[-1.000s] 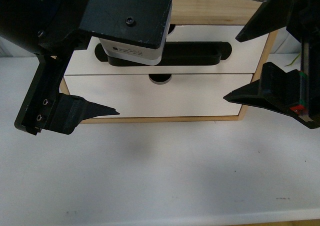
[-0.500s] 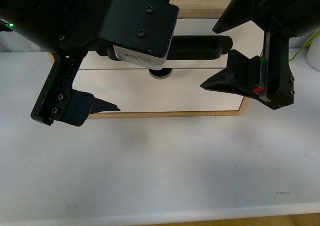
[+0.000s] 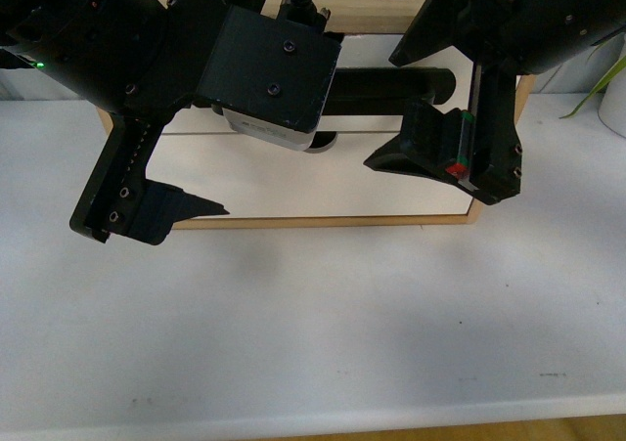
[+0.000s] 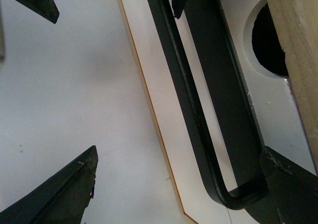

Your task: Pull drawer

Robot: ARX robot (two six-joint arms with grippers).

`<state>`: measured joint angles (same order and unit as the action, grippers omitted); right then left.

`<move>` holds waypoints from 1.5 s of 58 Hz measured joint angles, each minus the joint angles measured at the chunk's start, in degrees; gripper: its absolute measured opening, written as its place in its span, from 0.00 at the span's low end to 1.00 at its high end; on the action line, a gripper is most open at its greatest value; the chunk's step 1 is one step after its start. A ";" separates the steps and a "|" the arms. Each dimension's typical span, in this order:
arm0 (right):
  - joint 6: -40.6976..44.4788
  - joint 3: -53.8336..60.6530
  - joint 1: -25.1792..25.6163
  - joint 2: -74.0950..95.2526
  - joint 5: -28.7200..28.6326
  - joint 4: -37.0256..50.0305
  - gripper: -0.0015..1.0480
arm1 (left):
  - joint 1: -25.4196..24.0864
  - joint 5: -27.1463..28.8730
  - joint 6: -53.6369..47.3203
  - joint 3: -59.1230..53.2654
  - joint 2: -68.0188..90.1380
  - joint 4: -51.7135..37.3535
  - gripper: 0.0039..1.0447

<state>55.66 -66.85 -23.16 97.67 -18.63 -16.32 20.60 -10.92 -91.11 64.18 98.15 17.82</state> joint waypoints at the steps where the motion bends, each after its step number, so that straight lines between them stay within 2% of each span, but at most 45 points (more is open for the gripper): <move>1: -0.02 -0.20 -0.04 0.22 0.00 0.00 0.91 | -0.07 0.17 -0.17 0.04 0.11 0.00 0.94; 40: -1.18 -1.73 -0.59 4.57 -1.27 -1.57 0.91 | -0.68 0.50 -0.20 0.33 0.94 1.44 0.94; 65: -1.92 -1.84 0.98 4.74 -2.40 -3.30 0.91 | -0.66 0.28 0.76 0.15 1.11 1.51 0.94; 87: -0.81 -1.66 1.33 3.82 -4.57 -7.65 0.91 | -0.22 0.81 0.96 -0.37 -0.33 6.51 0.94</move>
<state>54.85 -68.51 -21.82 101.49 -23.20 -23.97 20.38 -10.11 -90.15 63.81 97.82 24.34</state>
